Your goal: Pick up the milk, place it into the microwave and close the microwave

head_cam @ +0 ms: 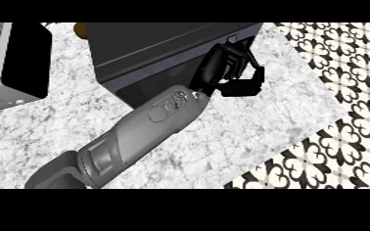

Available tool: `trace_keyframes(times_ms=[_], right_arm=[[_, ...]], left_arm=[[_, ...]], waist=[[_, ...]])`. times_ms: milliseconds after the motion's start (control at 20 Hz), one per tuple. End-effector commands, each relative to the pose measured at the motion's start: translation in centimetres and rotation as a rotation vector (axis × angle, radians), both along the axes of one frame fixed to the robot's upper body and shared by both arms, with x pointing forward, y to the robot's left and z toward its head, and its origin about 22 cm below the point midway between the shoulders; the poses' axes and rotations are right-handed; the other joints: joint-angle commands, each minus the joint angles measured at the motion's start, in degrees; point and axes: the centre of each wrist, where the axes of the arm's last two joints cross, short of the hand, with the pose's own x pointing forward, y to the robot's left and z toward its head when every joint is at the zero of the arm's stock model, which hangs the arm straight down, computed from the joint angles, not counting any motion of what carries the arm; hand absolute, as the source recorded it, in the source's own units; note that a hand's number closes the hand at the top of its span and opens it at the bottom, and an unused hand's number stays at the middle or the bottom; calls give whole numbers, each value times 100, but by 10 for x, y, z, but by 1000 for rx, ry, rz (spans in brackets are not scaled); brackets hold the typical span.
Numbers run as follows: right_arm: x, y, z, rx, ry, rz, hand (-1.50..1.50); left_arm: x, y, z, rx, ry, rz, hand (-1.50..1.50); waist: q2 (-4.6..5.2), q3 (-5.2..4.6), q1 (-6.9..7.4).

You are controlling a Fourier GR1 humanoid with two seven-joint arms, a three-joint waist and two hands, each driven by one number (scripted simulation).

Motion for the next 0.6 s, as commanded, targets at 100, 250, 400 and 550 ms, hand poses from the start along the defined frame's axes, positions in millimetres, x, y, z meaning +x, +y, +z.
trace_keyframes(times_ms=[100, 250, 400, 550], right_arm=[[4, -7, 18, -41, -18, 0, -150], [6, -10, 19, -33, -13, -11, -150], [8, -14, 27, -62, -15, -8, -150], [9, -15, 30, -54, -25, -9, -150]], left_arm=[[3, -14, 13, -10, -24, -6, 150], [2, -14, 14, -27, -28, 1, 150], [1, -15, 14, -34, -31, 9, 150], [1, -14, 11, -38, -34, 19, 150]], waist=[[43, 18, -198], [63, 23, -167], [75, 24, -214], [82, 29, -231]])
